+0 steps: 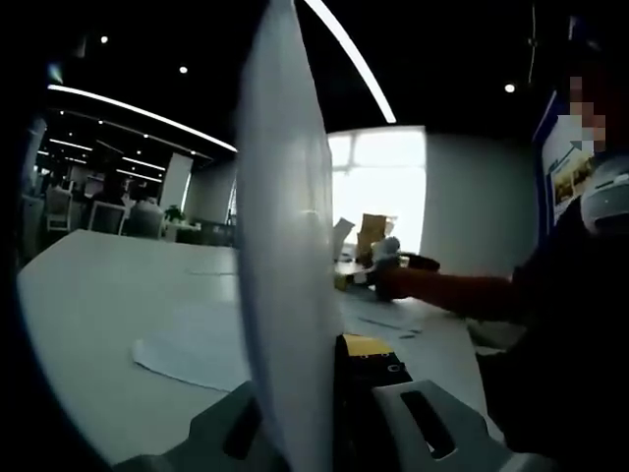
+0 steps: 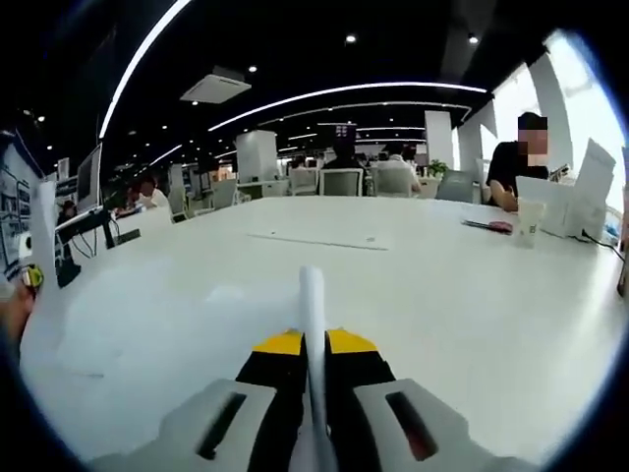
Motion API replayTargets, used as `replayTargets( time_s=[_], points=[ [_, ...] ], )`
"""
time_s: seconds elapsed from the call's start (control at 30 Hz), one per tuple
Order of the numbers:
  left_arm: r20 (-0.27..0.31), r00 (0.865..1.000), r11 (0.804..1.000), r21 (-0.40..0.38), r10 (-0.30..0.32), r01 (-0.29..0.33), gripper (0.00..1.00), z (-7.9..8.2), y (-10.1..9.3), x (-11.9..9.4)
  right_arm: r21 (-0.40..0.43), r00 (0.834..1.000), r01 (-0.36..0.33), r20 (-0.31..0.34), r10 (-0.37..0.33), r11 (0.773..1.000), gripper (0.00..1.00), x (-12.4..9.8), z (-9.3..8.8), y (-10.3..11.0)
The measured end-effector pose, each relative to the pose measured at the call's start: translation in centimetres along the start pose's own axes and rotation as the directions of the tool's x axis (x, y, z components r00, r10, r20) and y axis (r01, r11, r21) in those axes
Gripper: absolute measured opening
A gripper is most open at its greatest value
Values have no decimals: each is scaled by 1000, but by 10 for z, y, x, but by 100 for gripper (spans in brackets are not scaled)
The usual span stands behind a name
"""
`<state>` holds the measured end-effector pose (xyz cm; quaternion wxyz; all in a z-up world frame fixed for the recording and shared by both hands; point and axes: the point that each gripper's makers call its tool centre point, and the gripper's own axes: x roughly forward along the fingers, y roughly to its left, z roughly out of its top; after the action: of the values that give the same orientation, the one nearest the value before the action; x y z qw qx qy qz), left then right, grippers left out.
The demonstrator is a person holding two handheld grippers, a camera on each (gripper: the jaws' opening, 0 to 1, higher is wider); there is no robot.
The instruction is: Organize the stack of printing papers by aligning and flattening the scattered papers on the table
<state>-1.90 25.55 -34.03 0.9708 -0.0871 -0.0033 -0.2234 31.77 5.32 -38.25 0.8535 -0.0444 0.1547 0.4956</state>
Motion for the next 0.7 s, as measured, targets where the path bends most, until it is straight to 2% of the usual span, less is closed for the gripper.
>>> replayTargets(
  time_s=[0.37, 0.7],
  points=[
    [-5, 1000, 1000, 0, 8, -8, 6, -1, 4, 1, -3, 992, -25, 121, 25, 1000, 2, -22, 42, 2],
    [-11, 1000, 1000, 4, 13, -12, 6, -2, -2, 3, 17, 983, -60, 177, 56, 998, 2, -37, 56, 17]
  ],
)
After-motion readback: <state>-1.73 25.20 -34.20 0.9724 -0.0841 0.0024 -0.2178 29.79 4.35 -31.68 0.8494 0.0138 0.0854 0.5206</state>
